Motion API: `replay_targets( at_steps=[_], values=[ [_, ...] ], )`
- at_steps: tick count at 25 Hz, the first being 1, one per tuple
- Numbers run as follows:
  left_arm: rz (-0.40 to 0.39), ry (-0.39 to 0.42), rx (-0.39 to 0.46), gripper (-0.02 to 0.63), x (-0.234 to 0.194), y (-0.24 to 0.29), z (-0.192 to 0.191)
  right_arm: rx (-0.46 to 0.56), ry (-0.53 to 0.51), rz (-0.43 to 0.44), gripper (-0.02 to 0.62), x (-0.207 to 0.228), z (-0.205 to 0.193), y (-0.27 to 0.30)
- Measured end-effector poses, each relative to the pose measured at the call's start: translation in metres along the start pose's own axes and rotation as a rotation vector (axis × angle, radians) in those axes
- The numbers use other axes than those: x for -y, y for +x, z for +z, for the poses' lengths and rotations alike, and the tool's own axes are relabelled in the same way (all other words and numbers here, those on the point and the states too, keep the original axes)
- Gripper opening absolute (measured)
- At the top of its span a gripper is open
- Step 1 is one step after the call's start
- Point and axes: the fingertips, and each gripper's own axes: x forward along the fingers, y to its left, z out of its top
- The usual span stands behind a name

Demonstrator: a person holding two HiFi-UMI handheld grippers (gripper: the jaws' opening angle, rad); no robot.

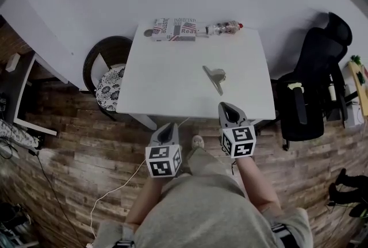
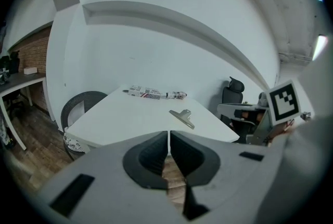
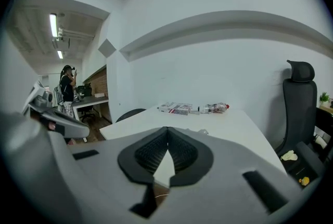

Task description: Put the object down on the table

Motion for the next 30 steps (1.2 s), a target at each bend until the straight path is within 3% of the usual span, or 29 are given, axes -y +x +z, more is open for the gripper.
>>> replay_targets(
  at_steps=[16, 30],
  values=[
    [-0.013, 0.011, 0.052, 0.015, 0.016, -0.066, -0.029, 0.048, 0.010, 0.081, 0.000, -0.074, -0.013, -0.088],
    [-0.015, 0.010, 0.044, 0.015, 0.021, -0.066, -0.034, 0.042, 0.033, 0.105, 0.000, -0.078, -0.019, -0.096]
  ],
)
